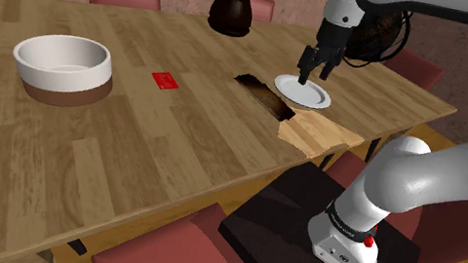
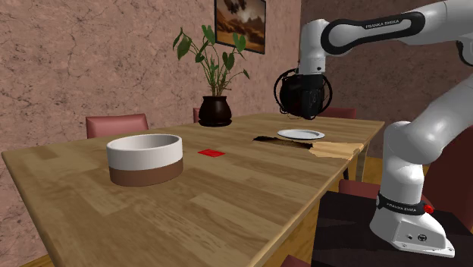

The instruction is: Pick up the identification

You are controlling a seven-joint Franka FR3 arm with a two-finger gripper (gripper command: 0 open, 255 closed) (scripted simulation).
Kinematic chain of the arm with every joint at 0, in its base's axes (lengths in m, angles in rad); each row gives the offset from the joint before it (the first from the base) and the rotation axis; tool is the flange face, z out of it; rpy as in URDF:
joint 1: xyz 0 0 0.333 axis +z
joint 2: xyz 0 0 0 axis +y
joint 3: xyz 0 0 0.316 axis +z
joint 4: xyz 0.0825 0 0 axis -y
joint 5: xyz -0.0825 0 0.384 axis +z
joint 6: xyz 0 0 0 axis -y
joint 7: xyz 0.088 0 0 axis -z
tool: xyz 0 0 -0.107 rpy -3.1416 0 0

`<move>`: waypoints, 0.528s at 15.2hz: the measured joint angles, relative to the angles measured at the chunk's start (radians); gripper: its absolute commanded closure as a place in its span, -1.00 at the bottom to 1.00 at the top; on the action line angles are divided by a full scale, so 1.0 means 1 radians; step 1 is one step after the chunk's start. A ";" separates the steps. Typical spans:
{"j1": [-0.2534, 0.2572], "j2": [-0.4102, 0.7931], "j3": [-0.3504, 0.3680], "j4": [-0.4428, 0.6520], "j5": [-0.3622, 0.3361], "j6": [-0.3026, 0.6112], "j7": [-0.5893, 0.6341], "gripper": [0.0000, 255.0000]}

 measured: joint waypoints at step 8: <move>0.049 0.264 0.068 0.182 0.094 -0.026 0.097 -1.00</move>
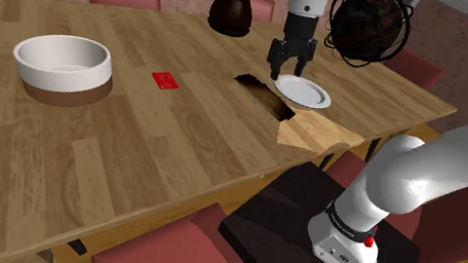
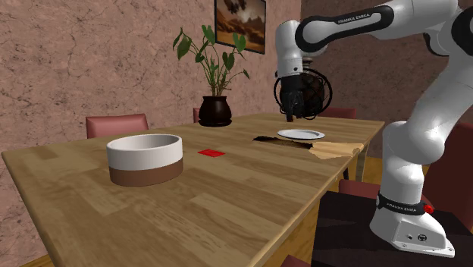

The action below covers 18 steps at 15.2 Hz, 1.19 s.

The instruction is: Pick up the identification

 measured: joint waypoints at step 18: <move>0.106 0.821 0.121 0.826 0.198 -0.277 0.260 -1.00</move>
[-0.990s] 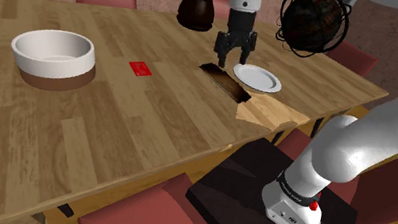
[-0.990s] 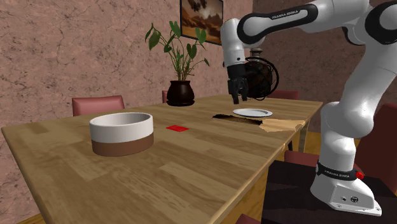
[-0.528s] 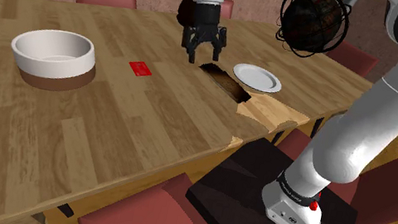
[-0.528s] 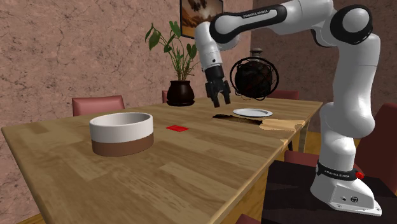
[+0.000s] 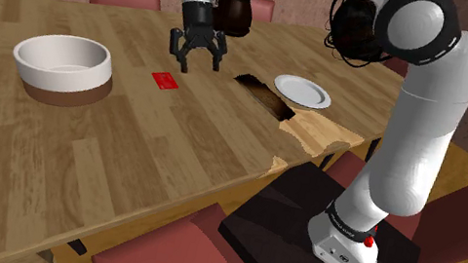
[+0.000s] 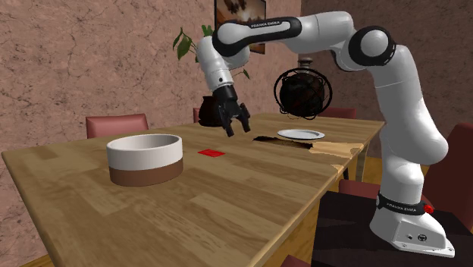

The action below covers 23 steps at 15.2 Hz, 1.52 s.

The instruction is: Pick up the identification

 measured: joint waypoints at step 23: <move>0.041 0.363 0.024 0.409 0.045 -0.115 0.088 1.00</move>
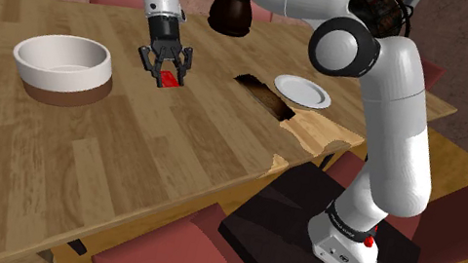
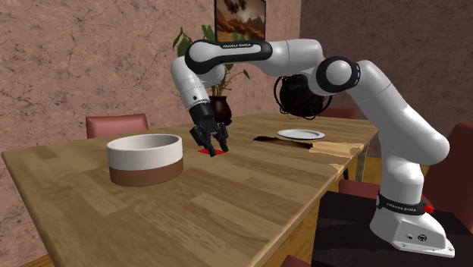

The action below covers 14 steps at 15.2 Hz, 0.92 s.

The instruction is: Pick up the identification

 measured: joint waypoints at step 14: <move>0.009 0.068 0.013 0.243 0.012 -0.173 0.060 1.00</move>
